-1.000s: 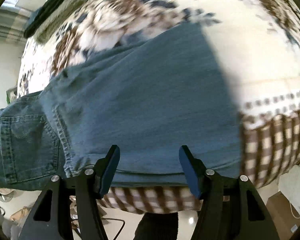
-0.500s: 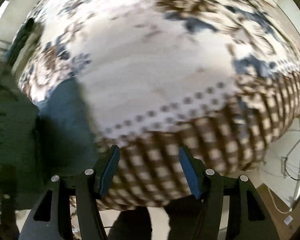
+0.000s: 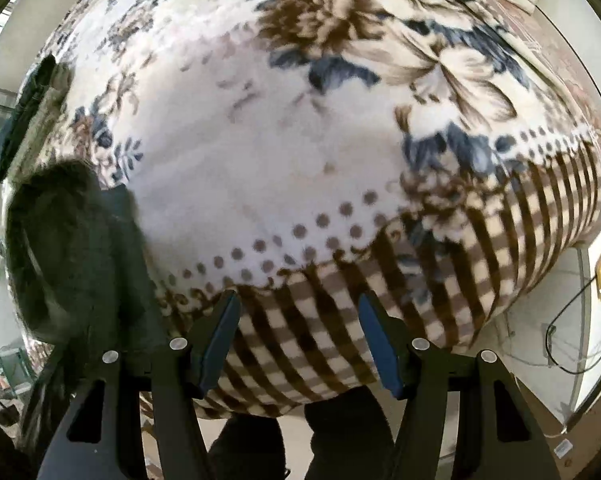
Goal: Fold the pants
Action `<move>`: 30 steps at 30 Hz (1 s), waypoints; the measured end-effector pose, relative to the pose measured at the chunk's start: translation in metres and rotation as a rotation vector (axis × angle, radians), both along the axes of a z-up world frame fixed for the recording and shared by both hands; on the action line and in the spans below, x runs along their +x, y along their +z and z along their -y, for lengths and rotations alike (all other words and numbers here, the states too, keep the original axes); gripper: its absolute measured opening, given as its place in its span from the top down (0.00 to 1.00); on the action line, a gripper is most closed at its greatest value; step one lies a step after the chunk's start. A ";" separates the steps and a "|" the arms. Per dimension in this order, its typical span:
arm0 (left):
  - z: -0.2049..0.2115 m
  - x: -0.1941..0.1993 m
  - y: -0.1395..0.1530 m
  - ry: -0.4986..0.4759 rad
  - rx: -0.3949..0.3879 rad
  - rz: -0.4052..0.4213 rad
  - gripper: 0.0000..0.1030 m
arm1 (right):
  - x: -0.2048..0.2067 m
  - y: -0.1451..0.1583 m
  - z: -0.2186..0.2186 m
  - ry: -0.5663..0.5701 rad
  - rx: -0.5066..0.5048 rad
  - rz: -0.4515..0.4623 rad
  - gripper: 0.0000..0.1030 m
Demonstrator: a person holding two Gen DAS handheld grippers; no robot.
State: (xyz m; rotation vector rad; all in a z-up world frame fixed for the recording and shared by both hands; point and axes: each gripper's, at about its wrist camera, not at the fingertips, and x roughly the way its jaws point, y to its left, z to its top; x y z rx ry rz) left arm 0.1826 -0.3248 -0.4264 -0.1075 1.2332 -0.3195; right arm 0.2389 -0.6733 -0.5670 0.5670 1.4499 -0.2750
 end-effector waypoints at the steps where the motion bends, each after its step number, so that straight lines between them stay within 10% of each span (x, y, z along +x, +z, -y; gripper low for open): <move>1: 0.000 -0.003 0.007 -0.012 -0.021 -0.003 0.12 | 0.004 0.003 0.002 0.002 0.016 0.012 0.36; 8: -0.069 0.034 0.027 0.107 0.051 -0.012 0.12 | 0.057 0.002 -0.006 0.037 0.267 0.111 0.20; 14: -0.167 0.092 -0.013 0.277 0.234 -0.030 0.12 | 0.115 -0.065 -0.033 -0.035 0.491 0.026 0.19; 16: -0.192 0.106 -0.029 0.313 0.282 -0.063 0.12 | 0.121 -0.079 -0.042 -0.084 0.549 0.020 0.38; 17: -0.202 0.113 -0.036 0.326 0.290 -0.076 0.12 | 0.123 -0.077 -0.046 -0.091 0.551 0.050 0.81; 19: -0.211 0.120 -0.045 0.336 0.301 -0.086 0.12 | 0.128 -0.055 -0.057 -0.051 0.440 0.116 0.94; 30: -0.201 0.158 -0.084 0.320 0.181 -0.173 0.12 | 0.129 -0.014 -0.031 -0.094 0.255 0.221 0.94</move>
